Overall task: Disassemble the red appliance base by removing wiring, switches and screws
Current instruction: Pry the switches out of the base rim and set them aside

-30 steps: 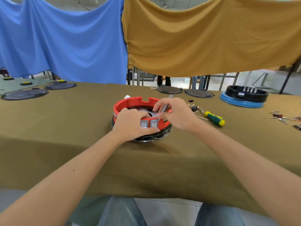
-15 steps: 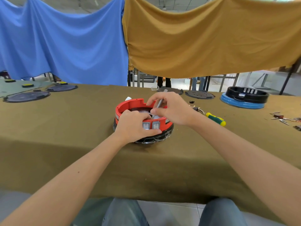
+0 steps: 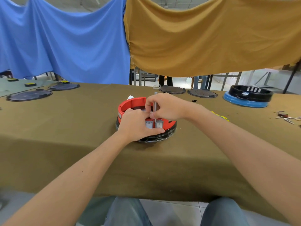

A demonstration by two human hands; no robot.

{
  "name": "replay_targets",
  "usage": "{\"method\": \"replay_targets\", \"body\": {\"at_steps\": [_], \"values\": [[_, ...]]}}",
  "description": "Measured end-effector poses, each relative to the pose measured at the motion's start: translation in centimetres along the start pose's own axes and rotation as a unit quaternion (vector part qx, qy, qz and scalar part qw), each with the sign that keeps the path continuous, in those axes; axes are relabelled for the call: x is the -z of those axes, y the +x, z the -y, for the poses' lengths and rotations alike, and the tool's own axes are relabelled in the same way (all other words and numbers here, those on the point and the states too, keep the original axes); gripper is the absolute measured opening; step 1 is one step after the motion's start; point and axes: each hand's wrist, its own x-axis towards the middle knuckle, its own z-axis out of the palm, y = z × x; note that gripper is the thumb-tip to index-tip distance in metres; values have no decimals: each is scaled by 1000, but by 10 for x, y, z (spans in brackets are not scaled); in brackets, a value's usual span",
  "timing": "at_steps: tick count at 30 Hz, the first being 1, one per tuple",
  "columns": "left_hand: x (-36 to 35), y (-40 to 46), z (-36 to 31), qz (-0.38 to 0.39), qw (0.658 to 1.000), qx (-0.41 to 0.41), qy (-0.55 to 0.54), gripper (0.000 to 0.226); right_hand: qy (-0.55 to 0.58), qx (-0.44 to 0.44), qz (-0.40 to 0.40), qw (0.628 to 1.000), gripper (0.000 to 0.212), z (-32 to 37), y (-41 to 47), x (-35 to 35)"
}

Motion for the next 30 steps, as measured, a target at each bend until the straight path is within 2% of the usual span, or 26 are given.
{"method": "replay_targets", "body": {"at_steps": [6,12,15,18,25,30], "values": [[1,0,0,9,1000,-2,1,56,-13,-15,44,999,14,6,11,8],[2,0,0,24,1000,3,14,58,23,6,-39,999,19,-5,-11,3],[3,0,-1,32,999,5,3,50,18,24,-47,998,17,-5,-17,-4],[3,-1,-1,25,1000,4,-5,44,-4,35,-36,999,17,-2,-16,-6],[-1,0,0,4,1000,0,-6,50,-44,3,34,998,28,10,7,5],[2,-1,0,16,1000,2,-16,57,-21,-11,51,998,24,9,13,11]]}}
